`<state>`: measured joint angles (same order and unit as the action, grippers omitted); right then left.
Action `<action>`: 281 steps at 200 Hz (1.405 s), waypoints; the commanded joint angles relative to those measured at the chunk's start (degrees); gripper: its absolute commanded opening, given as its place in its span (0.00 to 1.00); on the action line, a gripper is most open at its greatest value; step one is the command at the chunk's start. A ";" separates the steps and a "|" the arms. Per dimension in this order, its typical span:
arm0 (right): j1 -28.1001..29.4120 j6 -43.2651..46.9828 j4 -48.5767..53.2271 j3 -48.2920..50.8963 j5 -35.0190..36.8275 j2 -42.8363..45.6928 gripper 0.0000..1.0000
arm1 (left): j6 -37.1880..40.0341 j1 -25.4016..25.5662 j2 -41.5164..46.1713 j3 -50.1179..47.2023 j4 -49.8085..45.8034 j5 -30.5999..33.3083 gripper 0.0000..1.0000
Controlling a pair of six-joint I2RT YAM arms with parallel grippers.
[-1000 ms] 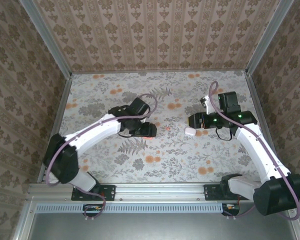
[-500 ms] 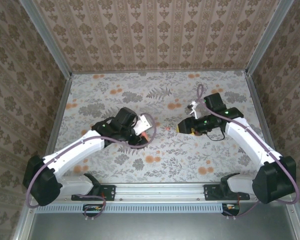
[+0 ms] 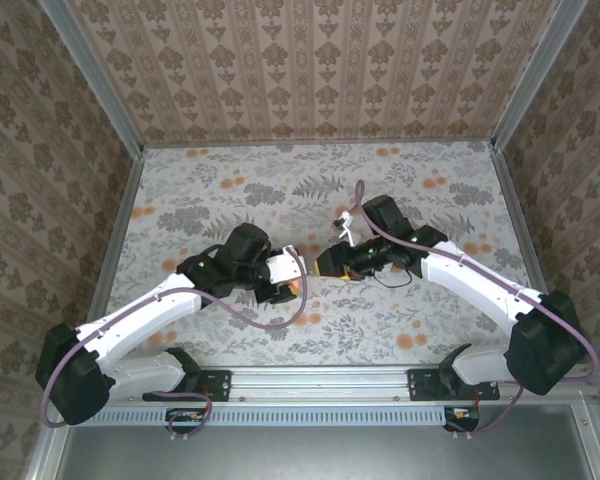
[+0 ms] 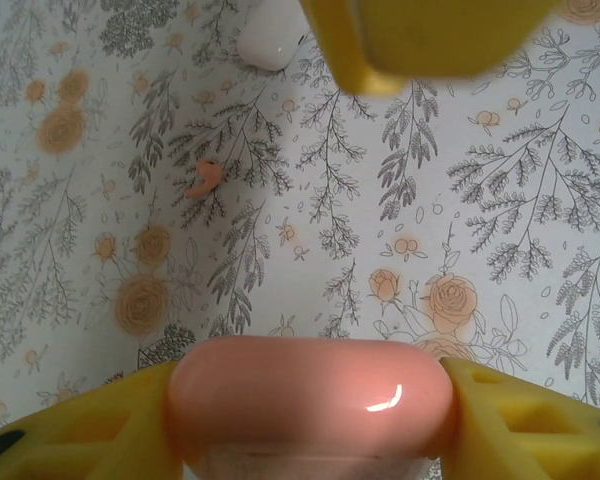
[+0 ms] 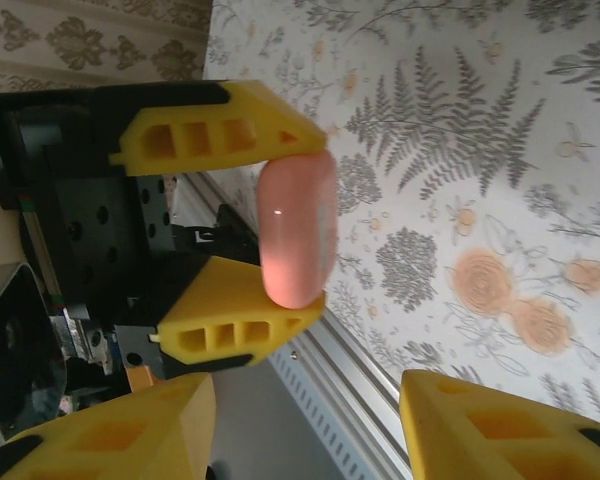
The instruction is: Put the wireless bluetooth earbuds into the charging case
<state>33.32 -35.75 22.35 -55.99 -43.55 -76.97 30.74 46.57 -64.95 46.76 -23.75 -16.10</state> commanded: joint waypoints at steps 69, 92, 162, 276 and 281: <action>5.09 -6.68 -13.12 1.34 1.37 -6.53 0.50 | 0.09 1.40 0.44 -0.53 4.94 -2.46 0.52; 5.09 -6.51 -14.83 1.37 0.96 -7.55 0.46 | -0.89 1.64 0.52 0.16 4.92 -3.79 0.52; 4.93 -0.62 -12.48 0.87 0.23 -6.41 0.25 | -3.22 1.90 0.00 1.42 5.81 -3.42 0.60; 2.12 61.13 17.11 -1.09 3.64 8.73 0.22 | 0.13 0.63 4.35 4.88 -0.75 -20.01 0.78; 2.17 63.18 17.61 -1.21 4.08 8.85 0.21 | 0.51 0.63 4.39 4.93 -1.03 -20.27 0.77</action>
<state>35.81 6.44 29.98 -54.92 -41.91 -69.54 27.51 47.48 -61.52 49.65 -21.54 -30.70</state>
